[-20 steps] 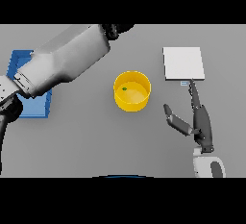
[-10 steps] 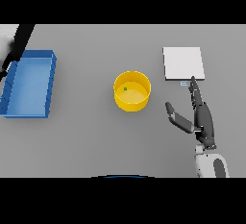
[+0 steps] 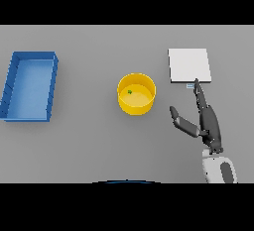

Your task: Pick up the red beaker and tilt it to pour out 1 green nut into yellow bowl. Pick up the yellow bowl and place it on the metallic measuring scale.

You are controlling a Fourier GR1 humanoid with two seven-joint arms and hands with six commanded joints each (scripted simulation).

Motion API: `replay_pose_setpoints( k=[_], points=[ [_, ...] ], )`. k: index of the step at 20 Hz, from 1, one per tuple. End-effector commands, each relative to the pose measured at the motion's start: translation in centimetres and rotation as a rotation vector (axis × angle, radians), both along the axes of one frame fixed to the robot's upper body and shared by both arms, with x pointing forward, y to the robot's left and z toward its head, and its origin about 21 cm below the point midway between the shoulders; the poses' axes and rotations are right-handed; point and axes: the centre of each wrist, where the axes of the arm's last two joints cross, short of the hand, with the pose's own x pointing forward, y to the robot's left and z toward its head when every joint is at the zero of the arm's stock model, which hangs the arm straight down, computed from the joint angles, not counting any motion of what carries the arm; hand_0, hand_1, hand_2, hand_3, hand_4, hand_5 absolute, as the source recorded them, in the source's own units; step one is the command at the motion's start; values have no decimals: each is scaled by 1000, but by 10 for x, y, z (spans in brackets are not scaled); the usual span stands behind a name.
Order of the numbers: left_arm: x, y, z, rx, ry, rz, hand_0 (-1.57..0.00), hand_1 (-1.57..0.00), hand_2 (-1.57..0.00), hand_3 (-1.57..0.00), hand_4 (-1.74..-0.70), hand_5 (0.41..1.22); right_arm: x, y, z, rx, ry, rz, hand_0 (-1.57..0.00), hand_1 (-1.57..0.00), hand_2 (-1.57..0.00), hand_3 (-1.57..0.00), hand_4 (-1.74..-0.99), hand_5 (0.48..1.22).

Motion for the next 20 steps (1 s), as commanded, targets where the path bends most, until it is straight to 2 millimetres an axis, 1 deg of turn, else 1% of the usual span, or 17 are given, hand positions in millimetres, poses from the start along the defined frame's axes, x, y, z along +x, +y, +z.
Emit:
replay_pose_setpoints(
  k=[1,2,4,7,9,11,13,15,16,17,18,19,20],
  points=[
    [-7,3,-10,-46,-9,43,-1571,-1571,-1570,-1451,-1740,1221,-2,3,-3,-13,1,8,1,1,1,1,-1209,620],
    [-15,9,-23,-83,-1,90,-1571,-1571,-1570,-1458,-1740,1221,-3,2,-2,-20,-2,12,1,1,1,1,-1210,631],
    [-34,13,-45,-139,14,150,-1571,-1571,-1570,-1452,-1741,1221,-4,-1,2,-28,-12,15,1,1,1,1,-1210,649],
    [-59,16,-77,-197,27,202,-1571,-1571,-1571,-1452,-1741,1221,-3,0,0,-24,1,16,1,1,1,1,-1210,660],
    [-74,17,-90,-221,50,224,-1571,-1571,-1571,-1449,-1741,1221,-2,2,0,-25,0,11,1,1,1,1,-1217,664],
    [-85,14,-109,-256,73,256,-1571,-1571,-1571,-1474,-1741,1221,-3,1,-1,-29,-4,13,1,1,1,1,-1214,664],
    [-93,14,-114,-267,77,266,-1571,-1571,-1571,-1509,-1741,1221,-1,1,3,-26,-11,16,1,1,1,1,-1217,666],
    [-95,15,-124,-274,98,274,-1571,-1571,-1571,-1531,-1741,1166,-2,0,1,-38,-7,13,1,1,1,1,-1214,666],
    [-97,13,-128,-278,104,282,-1571,-1571,-1571,-1539,-1741,1117,-5,0,-2,-45,-12,12,1,1,1,1,-1207,665],
    [-98,12,-131,-277,105,290,-1571,-1571,-1571,-1546,-1741,1039,-7,1,-1,-46,-17,13,1,1,1,1,-1203,663],
    [-101,17,-134,-261,125,301,-1571,-1571,-1571,-1551,-1741,967,-6,1,-2,-43,-13,19,1,1,1,1,-1205,664],
    [-102,20,-131,-238,137,292,-1571,-1571,-1571,-1555,-1667,908,-8,1,-2,-44,-27,23,1,1,1,1,-1202,667],
    [-101,18,-131,-230,176,268,-1571,-1571,-1571,-1503,-1530,865,-9,1,2,-40,-29,17,1,1,1,1,-1197,664]
  ],
)
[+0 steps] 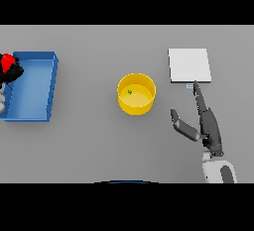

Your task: Pick up the red beaker and tilt it to pour out 1 green nut into yellow bowl. Pick up the yellow bowl and place it on the metallic measuring scale.

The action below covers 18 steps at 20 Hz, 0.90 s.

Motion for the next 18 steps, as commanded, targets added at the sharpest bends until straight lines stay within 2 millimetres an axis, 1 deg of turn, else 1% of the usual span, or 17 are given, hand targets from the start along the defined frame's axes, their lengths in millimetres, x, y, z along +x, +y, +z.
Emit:
replay_pose_setpoints(
  k=[1,2,3,4,5,7,9,11,13,16,17,18],
  points=[
    [-2,-3,2,-3,34,-43,-1564,-1449,-1432,-1362,-1374,830,2,3,0,10,13,0,1,1,1,1,-1192,663],
    [-5,-3,5,-23,72,-74,-1457,-1180,-1187,-1129,-1229,803,0,1,-2,14,16,1,1,1,1,1,-1188,663],
    [-8,-1,6,-37,111,-87,-1166,-944,-959,-903,-1120,778,0,0,-1,12,12,-2,1,1,1,1,-1187,664],
    [-10,2,9,-40,142,-108,-932,-755,-767,-722,-1034,758,0,-1,-1,11,15,-8,1,1,1,1,-1185,665],
    [-12,1,10,-39,167,-129,-746,-604,-613,-577,-968,740,-2,0,-1,1,14,-3,1,1,1,1,-1181,665],
    [-13,1,14,-42,192,-160,-477,-386,-392,-369,-878,710,-4,-1,-4,-3,31,-7,1,1,1,1,-1184,667],
    [-13,5,14,-62,204,-160,-305,-247,-251,-236,-831,688,-3,-1,-2,1,28,-7,1,1,1,1,-1189,666],
    [-11,2,13,-69,196,-171,-195,-158,-160,-151,-802,679,-1,4,0,3,35,-4,1,1,1,1,-1188,668],
    [-10,4,13,-80,156,-173,-124,-100,-102,-96,-791,674,-4,5,1,-5,34,-7,1,1,1,1,-1193,660],
    [-7,4,17,-95,102,-184,-63,-51,-52,-49,-785,674,-2,9,4,-69,42,-14,1,1,1,1,-1203,660],
    [-4,4,19,-96,90,-180,-50,-41,-41,-39,-786,671,-1,8,2,-77,53,-2,1,1,1,1,-1198,662],
    [-3,0,15,-98,90,-187,-40,-32,-33,-31,-781,674,3,9,5,-81,36,38,1,1,1,1,-1175,677]
  ],
)
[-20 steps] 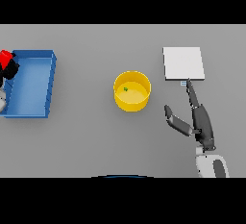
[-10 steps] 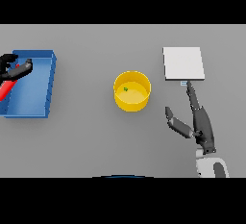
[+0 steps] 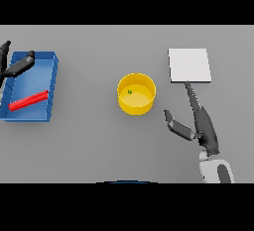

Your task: Pick up the red beaker and tilt it to pour out 1 green nut into yellow bowl. Pick up the yellow bowl and place it on the metallic measuring scale.

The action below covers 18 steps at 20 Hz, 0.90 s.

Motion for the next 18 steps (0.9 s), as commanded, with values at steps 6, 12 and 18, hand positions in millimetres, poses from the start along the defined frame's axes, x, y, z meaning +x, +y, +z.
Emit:
replay_pose_setpoints(
  k=[6,12,18],
  points=[
    [0,-5,-1,-16,4,-6,-10,-8,-8,-7,-790,707,34,-4,29,-242,-31,213,1,1,1,1,-1255,700],
    [1,0,-2,-10,9,-6,-2,-1,-1,-1,-793,712,65,14,51,-676,-73,409,1,1,1,1,-1276,668],
    [-1,-3,-1,-9,6,-23,0,0,0,0,-798,723,91,35,59,-844,-95,582,1,1,1,1,-1274,656]
  ],
)
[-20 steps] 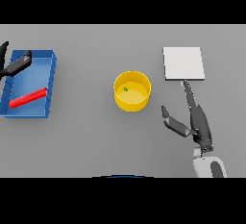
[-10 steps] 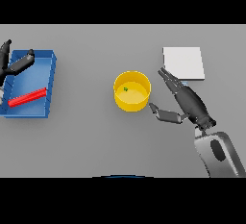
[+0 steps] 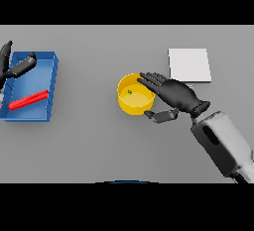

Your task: Pick up the red beaker and tilt it to pour out 1 green nut into yellow bowl. Pick up the yellow bowl and place it on the metallic measuring scale.

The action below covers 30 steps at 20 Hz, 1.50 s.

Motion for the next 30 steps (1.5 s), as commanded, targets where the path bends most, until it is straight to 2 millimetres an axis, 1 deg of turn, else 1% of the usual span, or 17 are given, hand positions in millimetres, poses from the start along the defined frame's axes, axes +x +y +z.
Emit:
replay_pose_setpoints(
  k=[1,2,4,5,8,10,13,18,20,22,23,25,26,27,28,29,30],
  points=[
    [-3,2,-1,-5,2,4,0,1,1,1,-799,721,2,4,1,-22,9,29,1,1,1,1,-1274,662],
    [0,-1,2,-4,-2,0,1,1,1,1,-799,720,6,6,1,-46,14,48,1,1,1,1,-1276,670],
    [-2,-1,-4,-2,4,-3,1,1,1,1,-796,717,12,10,4,-92,23,93,1,1,1,1,-1269,683],
    [0,-1,1,4,-3,-3,1,1,1,1,-796,716,17,14,3,-110,28,113,1,1,1,1,-1261,685],
    [1,-3,-4,3,3,-12,1,1,1,1,-794,723,22,23,-5,-149,73,149,1,1,1,1,-1246,686],
    [1,3,0,2,-4,-9,1,1,1,1,-795,729,28,31,-9,-173,92,161,1,1,1,1,-1243,682],
    [2,3,4,14,-11,-11,1,1,1,1,-795,734,30,37,-13,-221,119,190,1,1,1,1,-1270,678],
    [3,3,2,10,0,3,1,1,1,1,-799,738,37,43,-16,-295,151,192,1,1,1,1,-1303,674],
    [2,5,4,15,-8,-4,1,1,1,1,-797,735,38,42,-17,-328,160,209,1,1,1,1,-1307,690],
    [3,8,1,9,0,-4,1,1,1,1,-793,731,37,50,-19,-341,162,210,1,1,1,1,-1304,713],
    [4,4,2,8,0,-5,1,1,1,1,-793,729,37,51,-20,-349,161,215,1,1,-4,-11,-1308,729],
    [2,4,1,11,-11,-13,1,1,1,1,-792,725,38,55,-20,-375,167,201,-16,-40,-68,-94,-1339,784],
    [2,4,5,11,-15,-11,1,1,1,1,-792,723,39,58,-20,-389,156,199,-93,-107,-133,-160,-1362,820],
    [3,4,5,7,-17,-9,1,1,1,1,-793,722,34,60,-20,-390,151,223,-258,-236,-233,-249,-1387,900],
    [6,3,8,3,-12,-6,1,1,1,1,-793,723,35,56,-22,-396,162,234,-508,-437,-388,-359,-1425,964],
    [4,4,7,2,-15,-4,1,1,1,1,-795,725,36,55,-18,-405,170,223,-721,-664,-624,-472,-1488,1016],
    [3,3,8,2,-16,0,1,1,1,1,-796,726,37,54,-18,-415,186,227,-891,-846,-814,-594,-1534,1057]
  ],
)
